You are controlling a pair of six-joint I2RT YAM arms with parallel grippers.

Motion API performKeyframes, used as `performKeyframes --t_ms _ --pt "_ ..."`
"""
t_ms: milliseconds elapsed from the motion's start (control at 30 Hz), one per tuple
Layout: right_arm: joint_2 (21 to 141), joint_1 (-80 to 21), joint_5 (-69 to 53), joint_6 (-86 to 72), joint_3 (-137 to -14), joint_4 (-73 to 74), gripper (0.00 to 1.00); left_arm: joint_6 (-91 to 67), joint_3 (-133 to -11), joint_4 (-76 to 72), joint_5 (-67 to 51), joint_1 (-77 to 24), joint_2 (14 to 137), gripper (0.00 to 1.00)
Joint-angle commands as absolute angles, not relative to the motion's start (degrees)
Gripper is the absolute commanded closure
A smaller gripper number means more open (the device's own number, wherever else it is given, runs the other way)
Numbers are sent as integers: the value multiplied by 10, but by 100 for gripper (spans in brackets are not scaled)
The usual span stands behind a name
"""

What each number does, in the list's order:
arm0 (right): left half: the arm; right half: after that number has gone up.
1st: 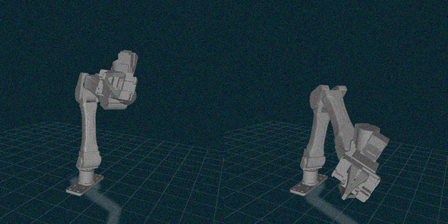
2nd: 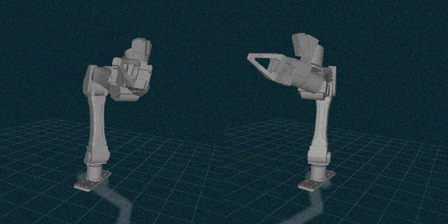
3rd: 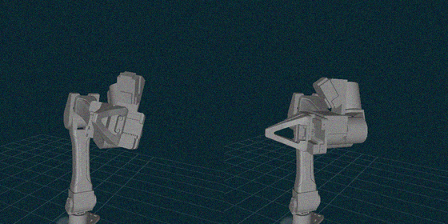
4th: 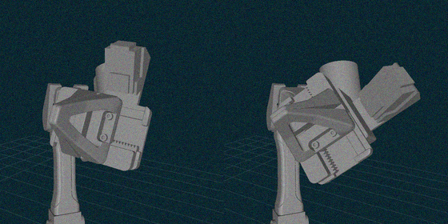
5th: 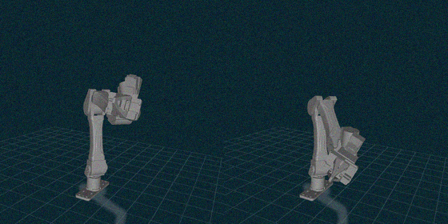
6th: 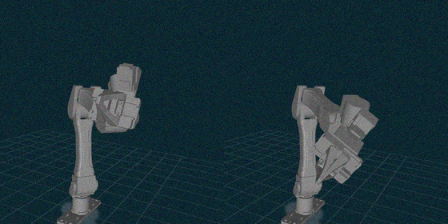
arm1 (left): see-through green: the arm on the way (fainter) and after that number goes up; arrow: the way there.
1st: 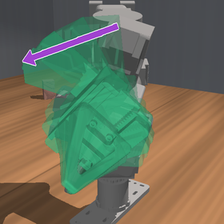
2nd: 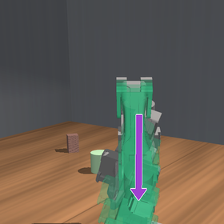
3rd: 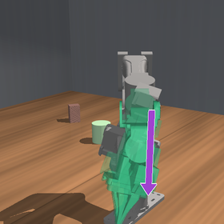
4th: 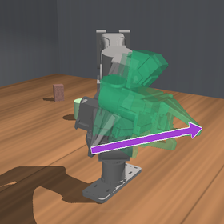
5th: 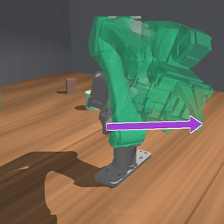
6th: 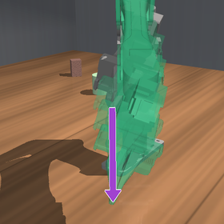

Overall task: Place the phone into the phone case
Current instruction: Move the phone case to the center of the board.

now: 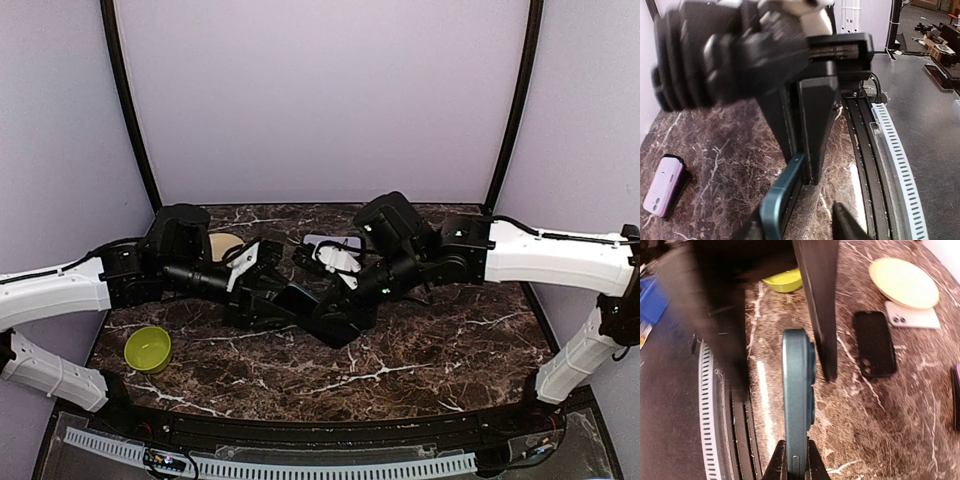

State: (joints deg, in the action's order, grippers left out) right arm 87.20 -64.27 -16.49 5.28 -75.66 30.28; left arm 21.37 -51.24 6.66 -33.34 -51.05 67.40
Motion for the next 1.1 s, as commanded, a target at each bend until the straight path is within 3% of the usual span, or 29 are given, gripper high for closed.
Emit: performKeyframes --t_ms 0,100,233,400,500,633,900,1067 --pt "848 -599 -123 -45 -735 257 100 198 -525 13 -264 -511 651 26" --pt "845 -560 -106 -86 -710 248 100 153 -531 35 -192 -493 669 18" --pt "838 -505 -60 -134 -673 243 100 20 -554 80 -131 -433 715 20" --pt "815 -476 -77 -139 -631 224 100 12 -637 174 -193 -343 830 23" --pt "803 -469 -92 -129 -609 213 100 77 -775 321 -231 -303 936 32" --pt "788 -463 -113 -112 -583 201 100 185 -835 398 -205 -301 1063 34" --pt "776 -458 -141 -73 -563 204 100 358 -785 356 -199 -318 1106 34" --pt "772 -457 -164 -64 -552 197 100 382 -775 329 -125 -332 1133 34"
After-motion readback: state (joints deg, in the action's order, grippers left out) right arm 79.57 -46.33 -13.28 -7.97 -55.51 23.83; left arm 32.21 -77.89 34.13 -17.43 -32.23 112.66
